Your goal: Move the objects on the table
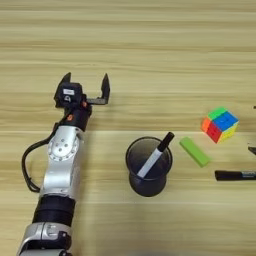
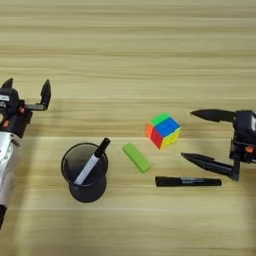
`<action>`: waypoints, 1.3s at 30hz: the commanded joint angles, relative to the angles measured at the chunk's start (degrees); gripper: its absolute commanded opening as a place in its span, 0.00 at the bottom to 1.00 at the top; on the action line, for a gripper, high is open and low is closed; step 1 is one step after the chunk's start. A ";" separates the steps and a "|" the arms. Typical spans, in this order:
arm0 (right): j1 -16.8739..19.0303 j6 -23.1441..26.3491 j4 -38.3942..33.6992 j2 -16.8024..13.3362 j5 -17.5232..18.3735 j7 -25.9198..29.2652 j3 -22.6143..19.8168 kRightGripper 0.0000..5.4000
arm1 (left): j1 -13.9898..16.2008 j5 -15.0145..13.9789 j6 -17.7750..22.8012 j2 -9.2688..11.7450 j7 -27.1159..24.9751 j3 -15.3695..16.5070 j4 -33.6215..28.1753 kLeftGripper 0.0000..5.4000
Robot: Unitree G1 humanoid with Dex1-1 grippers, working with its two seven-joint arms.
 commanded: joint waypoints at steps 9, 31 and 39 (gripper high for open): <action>-0.47 -5.14 5.03 -2.85 -7.68 4.53 5.09 1.00 | -0.32 0.34 -0.24 0.19 -0.03 0.01 -0.03 1.00; -2.50 -13.06 13.55 -3.65 -16.97 2.98 11.62 1.00 | -0.16 0.20 -0.14 0.31 -0.20 0.01 -0.27 1.00; -3.03 -16.03 19.30 -4.53 -19.52 2.81 12.21 0.93 | -0.29 0.16 -0.25 0.35 -0.27 0.05 -0.06 1.00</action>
